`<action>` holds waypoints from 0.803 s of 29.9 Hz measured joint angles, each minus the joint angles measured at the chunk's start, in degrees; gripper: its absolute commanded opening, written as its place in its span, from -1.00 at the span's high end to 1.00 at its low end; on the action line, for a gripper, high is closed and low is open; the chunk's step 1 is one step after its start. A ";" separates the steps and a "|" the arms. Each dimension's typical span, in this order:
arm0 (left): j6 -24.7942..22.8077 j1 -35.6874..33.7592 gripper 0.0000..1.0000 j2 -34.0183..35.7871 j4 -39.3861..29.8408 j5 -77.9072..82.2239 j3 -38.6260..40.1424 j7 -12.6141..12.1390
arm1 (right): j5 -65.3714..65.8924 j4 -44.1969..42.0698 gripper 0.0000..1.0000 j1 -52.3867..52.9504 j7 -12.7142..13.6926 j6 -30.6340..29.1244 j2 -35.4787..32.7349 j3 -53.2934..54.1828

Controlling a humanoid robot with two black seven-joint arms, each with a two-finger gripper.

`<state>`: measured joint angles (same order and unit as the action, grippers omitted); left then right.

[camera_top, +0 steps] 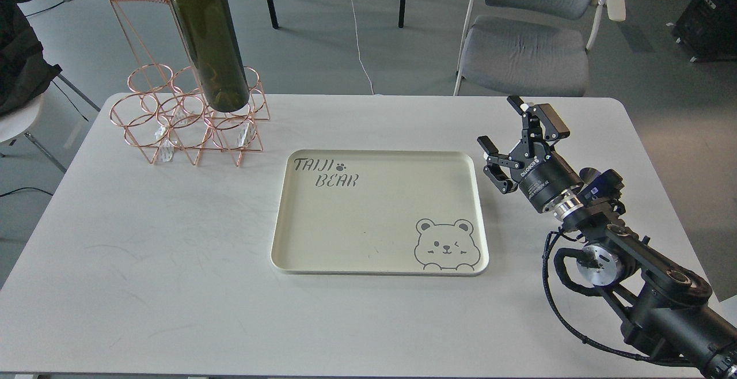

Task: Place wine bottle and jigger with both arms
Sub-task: 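Lower the held bottle upright into a slot of the copper rack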

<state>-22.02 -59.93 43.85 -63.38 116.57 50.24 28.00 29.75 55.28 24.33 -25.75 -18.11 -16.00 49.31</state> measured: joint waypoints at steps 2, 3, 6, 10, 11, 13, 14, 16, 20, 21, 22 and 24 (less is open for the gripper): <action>0.27 0.00 0.79 -0.13 0.89 -0.42 -1.49 0.00 | 0.01 0.00 -0.94 -0.04 0.00 0.00 0.00 0.01; 0.42 0.00 0.79 -0.23 1.36 -0.97 -2.26 -0.01 | 0.01 0.00 -0.94 -0.06 0.00 0.00 0.00 0.02; 0.61 -0.04 0.79 -0.80 2.54 -2.25 -3.37 0.00 | 0.10 0.00 -0.94 -0.07 0.00 0.00 0.00 0.07; 0.66 -0.40 0.79 -1.88 4.60 -2.51 -3.58 0.00 | 0.19 0.00 -0.94 -0.07 0.00 0.00 0.00 0.10; 0.66 -0.60 0.79 -2.08 5.04 -2.51 -3.62 0.00 | 0.19 0.00 -0.94 -0.07 0.00 0.01 0.00 0.13; 0.69 -0.98 0.79 -2.46 5.92 -2.51 -3.81 -0.01 | 0.20 0.00 -0.94 -0.07 0.00 0.01 0.00 0.16; 0.69 -1.22 0.79 -2.61 6.29 -2.51 -3.88 -0.01 | 0.20 0.00 -0.94 -0.09 0.00 0.01 0.00 0.17; 0.73 -1.75 0.79 -2.79 6.97 -2.51 -3.90 -0.01 | 0.20 0.00 -0.94 -0.14 0.00 0.01 0.00 0.18; 1.48 -2.06 0.79 -3.02 8.11 -2.20 -3.98 0.00 | 0.17 0.00 -0.94 -0.15 0.00 0.01 -0.08 0.25; 1.91 -2.06 0.79 -3.04 8.37 -2.13 -3.99 0.00 | 0.17 0.00 -0.94 -0.15 0.00 0.01 -0.08 0.25; 2.34 -2.06 0.79 -3.04 8.72 -2.03 -4.00 0.00 | 0.17 0.00 -0.94 -0.16 0.00 0.01 -0.08 0.26; 2.77 -2.06 0.79 -3.04 9.19 -1.93 -4.21 -0.01 | 0.17 0.00 -0.94 -0.16 -0.10 0.00 -0.08 0.26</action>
<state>-19.25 -61.99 40.81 -54.19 114.63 46.03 27.99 29.92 55.28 24.17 -25.85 -18.10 -16.08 49.57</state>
